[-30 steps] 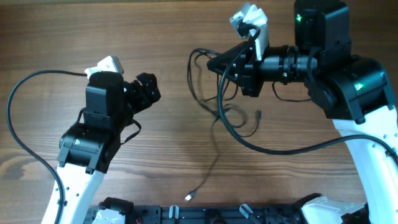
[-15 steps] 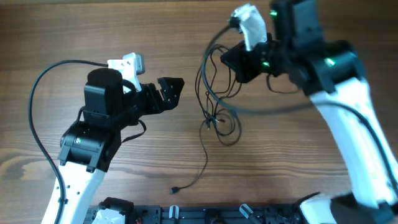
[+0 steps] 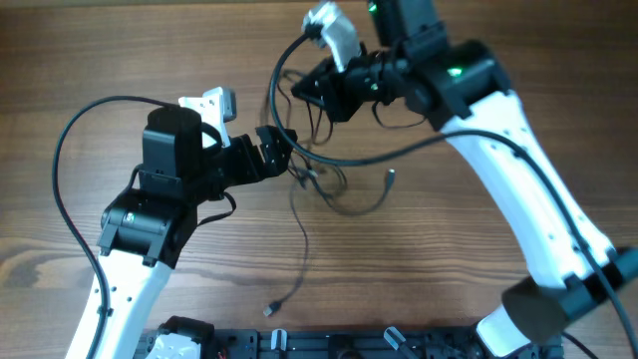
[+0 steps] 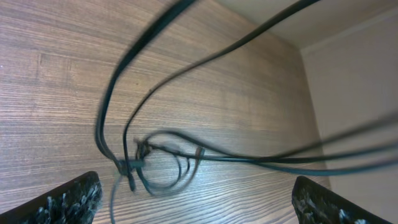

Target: Untangle cables

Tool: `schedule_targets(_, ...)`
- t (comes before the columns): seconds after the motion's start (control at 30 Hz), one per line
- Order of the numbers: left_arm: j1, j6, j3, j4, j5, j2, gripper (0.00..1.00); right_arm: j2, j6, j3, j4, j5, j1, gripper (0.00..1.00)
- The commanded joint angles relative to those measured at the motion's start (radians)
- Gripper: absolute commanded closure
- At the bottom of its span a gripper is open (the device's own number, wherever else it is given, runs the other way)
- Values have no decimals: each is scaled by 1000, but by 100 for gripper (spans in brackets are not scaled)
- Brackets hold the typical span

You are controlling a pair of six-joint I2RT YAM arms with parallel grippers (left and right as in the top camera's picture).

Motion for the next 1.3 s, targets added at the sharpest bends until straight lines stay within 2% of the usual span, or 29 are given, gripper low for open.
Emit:
schedule_targets(0.0,-1,23,8,6,12,11,0,-91,13,56,-8,-51,-1,96)
schedule_targets(0.1,-1,24,8,55,-9,11,0,-91,0,56,-87,-51,13,96)
schedule_targets(0.2,-1,64,8,133,-94,11,2,-91,-16,56,-142,-51,23,96)
schedule_targets(0.3,-1,160,8,219,-94,11,3,-91,-26,56,-180,-51,23,96)
schedule_targets(0.5,-1,258,8,291,-90,33,5,-91,-22,56,-196,-101,41,96)
schedule_targets(0.63,-16,260,8,350,-75,128,12,-91,-22,56,-192,-126,74,96)
schedule_targets(0.73,-27,259,8,412,-75,185,31,-91,-21,56,-205,-126,74,96)
schedule_targets(0.77,-26,259,8,428,-77,191,42,-91,-21,56,-213,-126,74,96)
schedule_targets(0.8,-26,259,8,446,-128,191,69,-91,-21,56,-222,-126,74,96)
schedule_targets(0.83,-26,259,8,452,-163,188,85,-91,-22,56,-225,-125,74,96)
schedule_targets(0.87,-26,259,8,454,-222,182,96,-91,-21,56,-234,-104,73,96)
schedule_targets(0.9,-26,259,8,454,-292,171,96,-91,-21,56,-250,-45,73,70)
schedule_targets(0.93,-26,260,8,454,-365,153,96,-91,-14,56,-265,13,72,60)
schedule_targets(0.97,-26,260,8,455,-492,107,96,-91,51,56,-288,212,69,27)
schedule_targets(1.0,-26,260,8,460,-545,74,96,-91,87,56,-290,308,66,0)
schedule_targets(1.07,-26,260,8,476,-582,19,96,-91,143,56,-291,452,60,0)
schedule_targets(1.13,-26,259,8,499,-580,-77,96,-90,168,56,-291,515,50,0)
schedule_targets(1.23,-27,259,8,556,-513,-191,96,-76,150,55,-297,492,49,0)
schedule_targets(1.27,-27,259,8,582,-475,-218,96,-65,89,55,-308,422,49,0)
